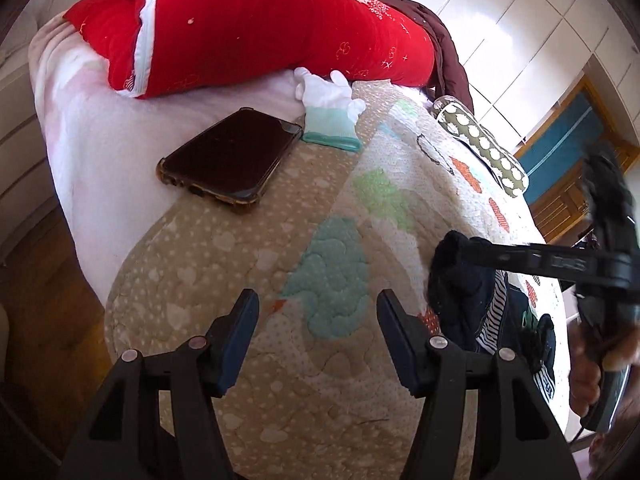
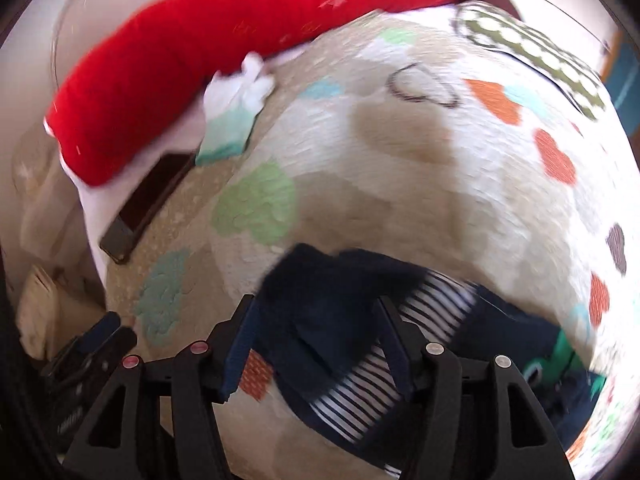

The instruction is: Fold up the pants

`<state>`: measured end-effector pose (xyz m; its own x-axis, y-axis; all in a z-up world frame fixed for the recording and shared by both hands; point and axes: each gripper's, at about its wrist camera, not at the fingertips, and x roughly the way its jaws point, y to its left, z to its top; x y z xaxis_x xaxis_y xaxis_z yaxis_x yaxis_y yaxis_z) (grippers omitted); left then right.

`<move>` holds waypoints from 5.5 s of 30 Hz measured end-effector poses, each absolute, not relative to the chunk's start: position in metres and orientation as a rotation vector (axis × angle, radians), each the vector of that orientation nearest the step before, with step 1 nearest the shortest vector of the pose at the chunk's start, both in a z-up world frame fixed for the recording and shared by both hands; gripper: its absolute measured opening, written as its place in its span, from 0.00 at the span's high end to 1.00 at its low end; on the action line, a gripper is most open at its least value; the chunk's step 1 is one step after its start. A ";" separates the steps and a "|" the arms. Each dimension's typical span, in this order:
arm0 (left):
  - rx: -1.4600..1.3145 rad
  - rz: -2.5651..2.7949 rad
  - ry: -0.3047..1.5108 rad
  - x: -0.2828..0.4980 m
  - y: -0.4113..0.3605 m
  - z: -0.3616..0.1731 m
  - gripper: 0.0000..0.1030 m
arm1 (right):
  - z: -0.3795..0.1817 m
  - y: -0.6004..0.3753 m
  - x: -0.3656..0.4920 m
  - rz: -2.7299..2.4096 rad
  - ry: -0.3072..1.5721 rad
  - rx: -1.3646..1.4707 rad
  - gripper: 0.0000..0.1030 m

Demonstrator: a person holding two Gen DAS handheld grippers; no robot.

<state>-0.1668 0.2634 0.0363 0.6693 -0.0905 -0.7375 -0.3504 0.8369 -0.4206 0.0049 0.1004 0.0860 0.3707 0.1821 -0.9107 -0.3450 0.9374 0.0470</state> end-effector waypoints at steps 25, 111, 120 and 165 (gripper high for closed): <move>-0.508 -0.049 0.882 -0.149 0.185 0.050 0.41 | 0.112 0.029 -0.030 0.278 1.034 -0.014 0.82; 0.047 -0.045 0.645 -0.184 -0.009 0.153 0.26 | 0.115 -0.175 -0.235 0.000 0.570 0.399 0.34; -0.003 -0.038 0.682 -0.171 0.001 0.145 0.26 | 0.109 -0.177 -0.229 -0.010 0.595 0.388 0.34; -0.413 -0.580 1.109 0.006 -0.023 0.060 0.69 | 0.041 -0.237 -0.090 0.327 0.735 0.804 0.70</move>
<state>0.0065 -0.0231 0.0597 0.3238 -0.6235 -0.7116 0.2281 0.7814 -0.5808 -0.0904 -0.2374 0.0415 0.7101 0.5256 -0.4684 0.0040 0.6623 0.7492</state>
